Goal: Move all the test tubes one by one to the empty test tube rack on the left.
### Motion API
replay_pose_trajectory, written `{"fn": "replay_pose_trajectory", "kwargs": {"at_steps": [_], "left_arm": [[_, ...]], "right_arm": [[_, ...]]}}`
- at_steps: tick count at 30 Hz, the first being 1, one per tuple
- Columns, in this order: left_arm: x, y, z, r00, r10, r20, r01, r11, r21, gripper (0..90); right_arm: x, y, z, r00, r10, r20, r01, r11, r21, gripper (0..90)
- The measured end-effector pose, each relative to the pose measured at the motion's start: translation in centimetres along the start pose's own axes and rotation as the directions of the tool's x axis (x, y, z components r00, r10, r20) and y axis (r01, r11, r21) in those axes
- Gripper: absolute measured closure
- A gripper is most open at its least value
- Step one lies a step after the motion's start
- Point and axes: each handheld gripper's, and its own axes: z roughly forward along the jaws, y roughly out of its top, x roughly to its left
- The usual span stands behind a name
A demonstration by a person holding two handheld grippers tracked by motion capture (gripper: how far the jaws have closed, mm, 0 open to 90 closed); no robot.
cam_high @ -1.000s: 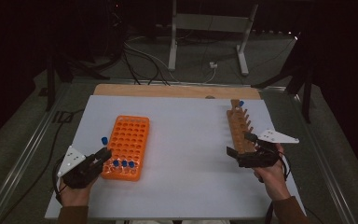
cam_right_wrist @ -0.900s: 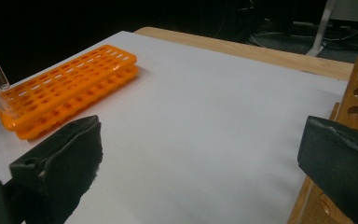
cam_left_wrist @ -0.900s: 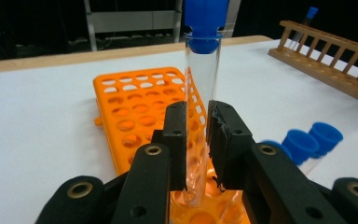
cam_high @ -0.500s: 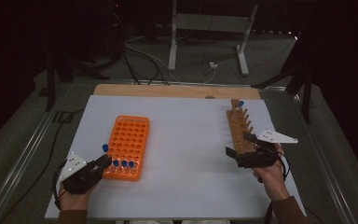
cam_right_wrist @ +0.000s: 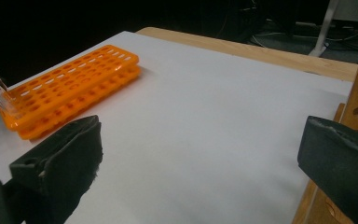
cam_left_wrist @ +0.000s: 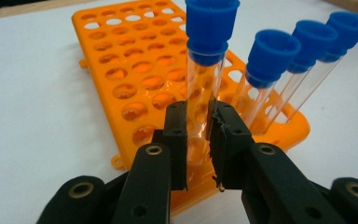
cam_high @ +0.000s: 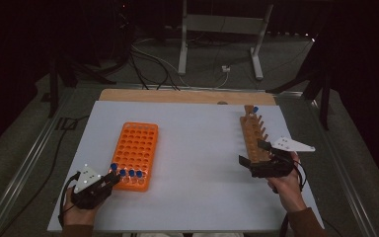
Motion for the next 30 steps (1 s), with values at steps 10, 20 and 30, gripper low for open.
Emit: {"fn": "replay_pose_trajectory", "kwargs": {"at_steps": [10,20,30], "left_arm": [[-0.4,-0.2,0.5,0.9990,0.043,-0.012,-0.042,0.9970,0.064,78.9],[-0.6,-0.3,0.4,0.9994,0.031,-0.017,-0.030,0.9975,0.065,78.1],[-0.1,-0.1,-0.6,0.9996,-0.024,0.018,0.023,0.9996,0.017,58.6]], "right_arm": [[0.0,-0.1,0.1,1.0000,-0.003,-0.002,0.003,1.000,0.001,0.0],[0.0,-0.1,0.2,1.0000,-0.006,-0.002,0.006,1.000,0.004,0.0],[0.0,-0.1,0.2,1.0000,-0.001,0.001,0.001,1.000,0.009,0.0]]}}
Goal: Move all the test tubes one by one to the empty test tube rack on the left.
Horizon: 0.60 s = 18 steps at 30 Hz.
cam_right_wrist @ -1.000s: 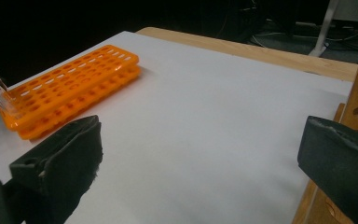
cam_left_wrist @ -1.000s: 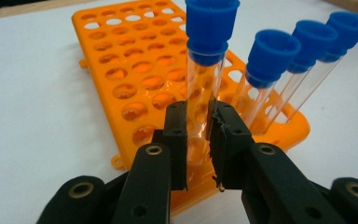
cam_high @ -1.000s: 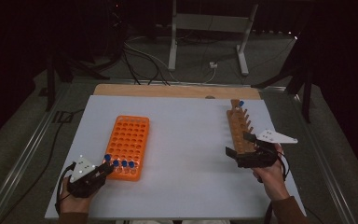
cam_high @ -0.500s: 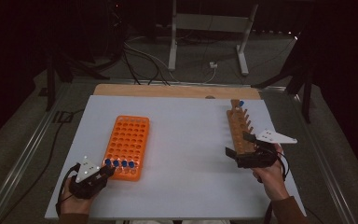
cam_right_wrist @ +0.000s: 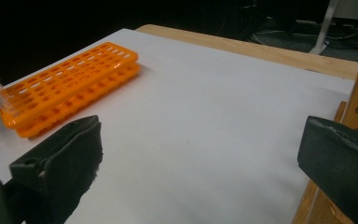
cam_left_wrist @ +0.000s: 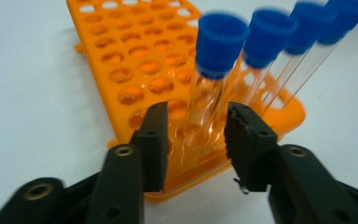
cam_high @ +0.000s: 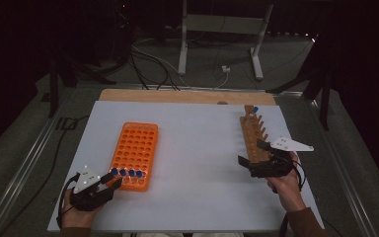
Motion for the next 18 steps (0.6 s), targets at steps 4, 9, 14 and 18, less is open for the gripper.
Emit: {"fn": "replay_pose_trajectory", "kwargs": {"at_steps": [4,9,14,18], "left_arm": [[0.2,0.3,-0.8,0.9985,-0.026,0.048,0.030,0.9972,-0.069,48.7],[0.0,1.0,-1.3,0.9965,-0.015,0.083,0.026,0.9892,-0.144,39.0],[-0.5,2.1,-1.5,0.9974,-0.001,0.072,0.014,0.9820,-0.188,27.2],[-0.7,3.0,-1.6,0.9986,0.002,0.053,0.009,0.9784,-0.207,16.5]], "right_arm": [[-0.1,0.1,-0.1,1.0000,-0.001,-0.001,0.001,1.000,-0.004,0.0],[-0.1,0.2,-0.1,1.0000,0.001,0.001,-0.001,1.000,-0.008,0.0],[-0.2,0.4,-0.2,1.0000,0.002,0.003,-0.002,1.000,-0.015,0.0],[-0.1,0.6,-0.3,1.0000,-0.001,0.006,0.001,1.000,-0.021,0.0]]}}
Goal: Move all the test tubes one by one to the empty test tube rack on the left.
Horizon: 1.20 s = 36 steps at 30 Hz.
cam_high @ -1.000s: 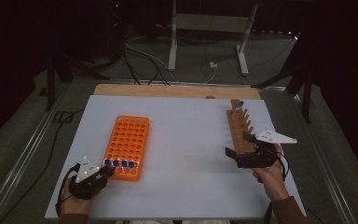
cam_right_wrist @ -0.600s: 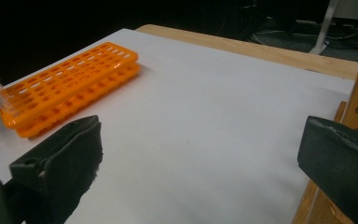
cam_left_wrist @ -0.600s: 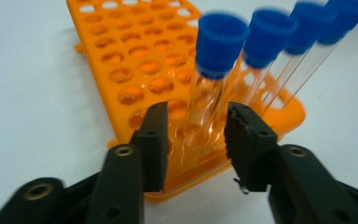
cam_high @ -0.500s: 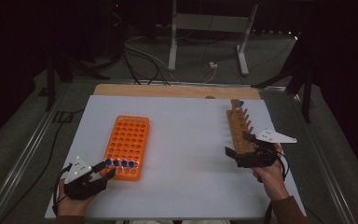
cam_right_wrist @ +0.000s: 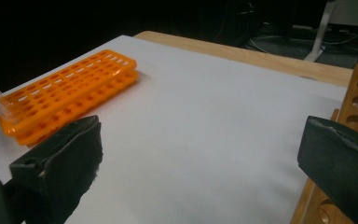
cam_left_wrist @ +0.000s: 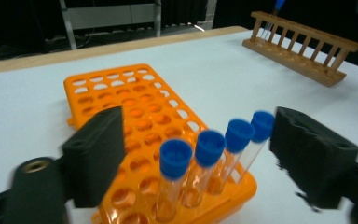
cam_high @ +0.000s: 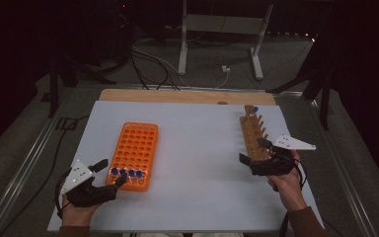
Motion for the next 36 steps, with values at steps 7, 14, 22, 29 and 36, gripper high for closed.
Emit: {"fn": "replay_pose_trajectory", "kwargs": {"at_steps": [7,14,22,29,36], "left_arm": [[-0.1,1.3,0.7,0.9996,-0.022,-0.017,0.021,0.9991,-0.038,2.0],[-0.6,2.4,1.8,0.9995,-0.031,-0.003,0.030,0.9973,-0.067,0.7],[-1.3,2.3,2.3,0.9999,0.003,0.015,-0.003,0.9994,-0.036,0.8],[-1.0,2.1,1.8,0.9999,0.007,0.011,-0.006,0.9987,-0.050,0.8],[-0.9,2.1,1.6,1.0000,0.001,0.003,0.000,0.9981,-0.062,1.5]], "right_arm": [[-0.1,0.7,-0.1,0.9999,-0.006,0.015,0.007,1.000,-0.016,0.0],[-0.9,1.7,0.1,0.9983,-0.008,0.057,0.009,1.000,-0.026,0.0],[-2.7,2.9,0.0,0.9919,0.009,0.127,-0.004,0.999,-0.034,0.0],[-4.9,4.0,0.7,0.9812,0.028,0.191,-0.021,0.999,-0.036,0.0],[-7.2,4.9,2.3,0.9679,0.047,0.247,-0.046,0.999,-0.009,0.0]]}}
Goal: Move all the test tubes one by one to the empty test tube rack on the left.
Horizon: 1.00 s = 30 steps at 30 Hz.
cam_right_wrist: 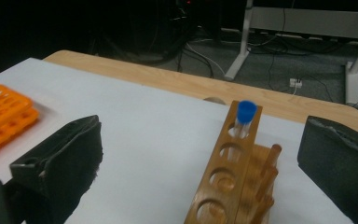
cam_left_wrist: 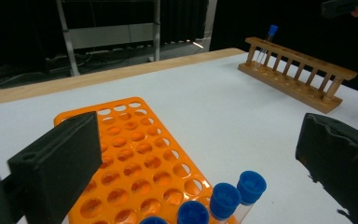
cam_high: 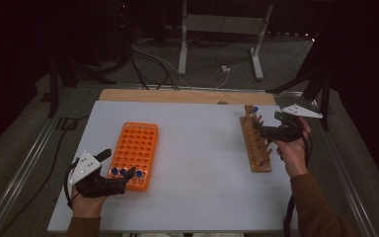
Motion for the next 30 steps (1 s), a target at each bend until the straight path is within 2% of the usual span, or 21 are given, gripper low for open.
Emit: {"fn": "replay_pose_trajectory", "kwargs": {"at_steps": [4,6,11,19,23,27,30], "left_arm": [[0.2,-0.2,-0.2,0.9998,-0.019,-0.005,0.019,0.9997,-0.014,1.4],[0.2,-0.1,-0.3,0.9998,-0.016,-0.010,0.016,0.9998,-0.014,1.4],[0.3,-0.2,-0.2,0.9996,-0.021,-0.017,0.021,0.9997,-0.013,0.9],[0.2,-0.3,-0.1,0.9998,-0.020,-0.008,0.020,0.9997,-0.013,0.8],[0.2,-0.3,-0.1,0.9997,-0.024,-0.009,0.024,0.9996,-0.013,0.8],[0.2,-0.3,-0.1,0.9997,-0.021,-0.008,0.021,0.9997,-0.014,0.9],[0.1,-0.3,-0.1,0.9996,-0.025,-0.008,0.025,0.9996,-0.016,0.9]], "right_arm": [[-0.6,0.6,0.9,0.9998,0.016,0.015,-0.016,1.000,-0.006,0.0],[-1.0,0.8,1.3,0.9994,0.029,0.021,-0.029,1.000,-0.008,0.1],[-1.7,0.9,2.3,0.9978,0.057,0.033,-0.056,0.998,-0.009,4.8],[-2.3,0.3,4.6,0.9967,0.058,0.057,-0.061,0.997,0.043,9.2],[-2.8,0.0,5.7,0.9935,0.073,0.087,-0.078,0.995,0.061,17.8],[-3.2,-0.1,6.7,0.9945,0.053,0.090,-0.061,0.994,0.091,39.9],[-3.2,-0.1,7.4,0.9942,0.042,0.099,-0.053,0.993,0.108,50.5]]}}
